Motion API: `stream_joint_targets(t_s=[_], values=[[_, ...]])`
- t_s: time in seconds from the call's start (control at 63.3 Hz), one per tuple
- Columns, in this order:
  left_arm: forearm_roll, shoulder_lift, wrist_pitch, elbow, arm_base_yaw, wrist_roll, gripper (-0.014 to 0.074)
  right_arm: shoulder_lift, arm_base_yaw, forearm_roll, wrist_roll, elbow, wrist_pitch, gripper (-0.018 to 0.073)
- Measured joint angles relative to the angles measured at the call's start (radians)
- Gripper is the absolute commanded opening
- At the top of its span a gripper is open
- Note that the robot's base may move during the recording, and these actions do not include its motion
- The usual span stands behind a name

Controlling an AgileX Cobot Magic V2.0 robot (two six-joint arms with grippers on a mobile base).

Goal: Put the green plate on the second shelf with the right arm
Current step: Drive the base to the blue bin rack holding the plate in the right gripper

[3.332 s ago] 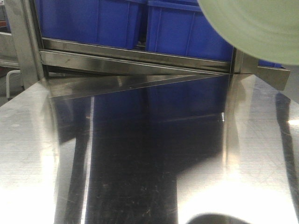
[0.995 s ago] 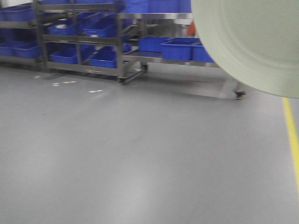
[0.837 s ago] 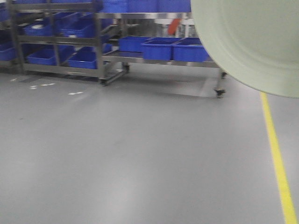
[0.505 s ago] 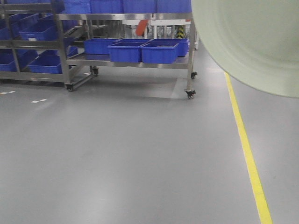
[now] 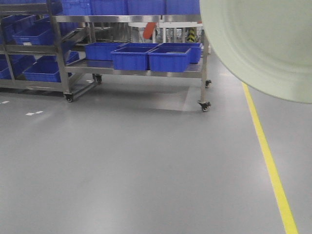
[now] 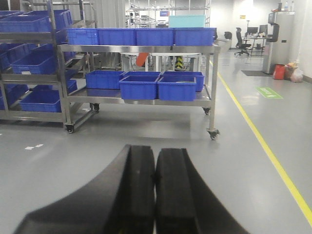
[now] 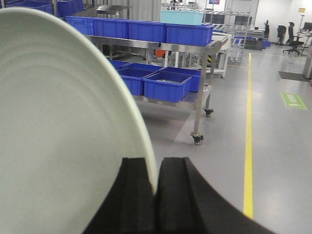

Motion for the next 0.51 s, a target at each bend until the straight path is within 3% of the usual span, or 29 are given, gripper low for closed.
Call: stream_joint_targets(t_s=[0.505], values=[[0.0,0.0,0.0,0.0,0.0,0.0,0.013,0.0,0.0,0.0,0.0,0.0,0.0,0.006]])
